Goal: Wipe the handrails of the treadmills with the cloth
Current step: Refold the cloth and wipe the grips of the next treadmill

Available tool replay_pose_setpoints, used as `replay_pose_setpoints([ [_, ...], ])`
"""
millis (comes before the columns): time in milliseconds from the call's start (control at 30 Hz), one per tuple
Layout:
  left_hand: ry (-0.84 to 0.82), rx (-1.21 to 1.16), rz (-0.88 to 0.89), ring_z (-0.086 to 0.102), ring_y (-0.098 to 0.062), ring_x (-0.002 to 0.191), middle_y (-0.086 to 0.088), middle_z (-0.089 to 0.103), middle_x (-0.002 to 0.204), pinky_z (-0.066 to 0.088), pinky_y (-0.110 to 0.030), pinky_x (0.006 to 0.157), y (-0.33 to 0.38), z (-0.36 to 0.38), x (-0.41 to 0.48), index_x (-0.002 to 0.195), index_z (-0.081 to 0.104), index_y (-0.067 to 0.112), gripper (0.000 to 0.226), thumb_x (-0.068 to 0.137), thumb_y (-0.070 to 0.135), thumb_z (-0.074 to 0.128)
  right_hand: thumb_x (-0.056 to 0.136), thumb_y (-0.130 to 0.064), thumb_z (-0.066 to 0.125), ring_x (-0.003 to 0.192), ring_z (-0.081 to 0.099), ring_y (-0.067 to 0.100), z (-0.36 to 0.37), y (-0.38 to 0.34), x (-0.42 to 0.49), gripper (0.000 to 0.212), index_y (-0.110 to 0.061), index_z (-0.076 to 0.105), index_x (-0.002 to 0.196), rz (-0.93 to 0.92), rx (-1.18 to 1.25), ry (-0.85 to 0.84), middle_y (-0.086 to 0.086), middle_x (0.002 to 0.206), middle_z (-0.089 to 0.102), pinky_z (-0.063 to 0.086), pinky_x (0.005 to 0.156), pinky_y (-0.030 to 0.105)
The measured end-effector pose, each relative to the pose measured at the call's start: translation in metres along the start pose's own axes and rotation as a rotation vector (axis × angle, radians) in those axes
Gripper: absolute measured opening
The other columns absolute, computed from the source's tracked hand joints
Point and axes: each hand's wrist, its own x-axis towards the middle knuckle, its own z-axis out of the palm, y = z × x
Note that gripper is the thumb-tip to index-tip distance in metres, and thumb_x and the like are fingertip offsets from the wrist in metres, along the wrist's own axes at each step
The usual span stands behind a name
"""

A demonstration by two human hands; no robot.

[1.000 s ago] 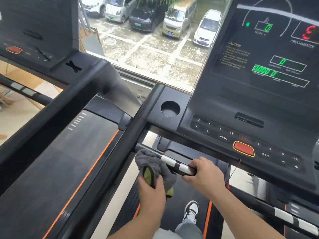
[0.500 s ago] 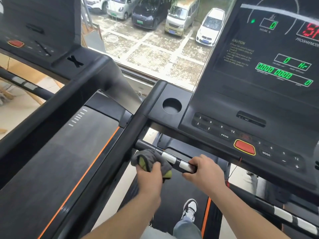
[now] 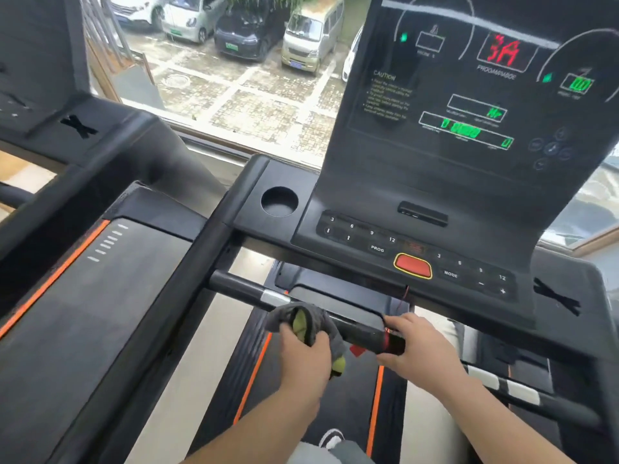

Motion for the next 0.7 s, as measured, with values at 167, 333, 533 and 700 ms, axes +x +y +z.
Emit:
replay_pose_setpoints([
  [167, 0.001, 0.240, 0.160, 0.065, -0.016, 0.098, -0.001, 0.070, 0.112, 0.055, -0.035, 0.087, 0.012, -0.005, 0.013, 0.120, 0.061, 0.027, 0.040, 0.081, 0.025, 0.069, 0.073, -0.065, 0.073, 0.109, 0.055, 0.010, -0.006, 0.032, -0.003, 0.059, -0.041, 0.060, 0.126, -0.032, -0.032, -0.061, -0.017, 0.111, 0.056, 0.050, 0.086, 0.027],
  [333, 0.138, 0.708, 0.534, 0.056, -0.011, 0.077, 0.009, 0.061, 0.082, 0.040, -0.032, 0.070, 0.049, -0.003, 0.025, 0.085, 0.050, 0.028, 0.021, 0.083, 0.037, 0.069, 0.081, -0.059, 0.069, 0.095, 0.053, 0.009, -0.006, 0.046, -0.006, 0.040, -0.040, 0.064, 0.115, -0.090, -0.002, -0.039, -0.015, 0.099, 0.057, 0.045, 0.075, 0.026],
  [533, -0.001, 1.194, 0.735, 0.060, -0.029, 0.104, -0.001, 0.065, 0.105, 0.051, -0.041, 0.083, 0.027, 0.070, 0.005, 0.095, 0.049, 0.026, 0.028, 0.079, 0.042, 0.065, 0.081, -0.060, 0.066, 0.098, 0.062, 0.016, -0.004, 0.053, -0.007, 0.034, -0.035, 0.065, 0.104, -0.128, 0.010, 0.013, -0.011, 0.096, 0.064, 0.053, 0.077, 0.033],
  [700, -0.260, 1.269, 0.961, 0.055, -0.023, 0.110, 0.005, 0.059, 0.114, 0.051, -0.042, 0.087, 0.011, 0.053, 0.003, 0.114, 0.056, 0.027, 0.038, 0.078, 0.034, 0.068, 0.076, -0.065, 0.066, 0.095, 0.064, 0.016, 0.001, 0.055, -0.007, 0.039, -0.035, 0.067, 0.101, -0.130, 0.040, 0.055, -0.012, 0.096, 0.069, 0.054, 0.075, 0.033],
])
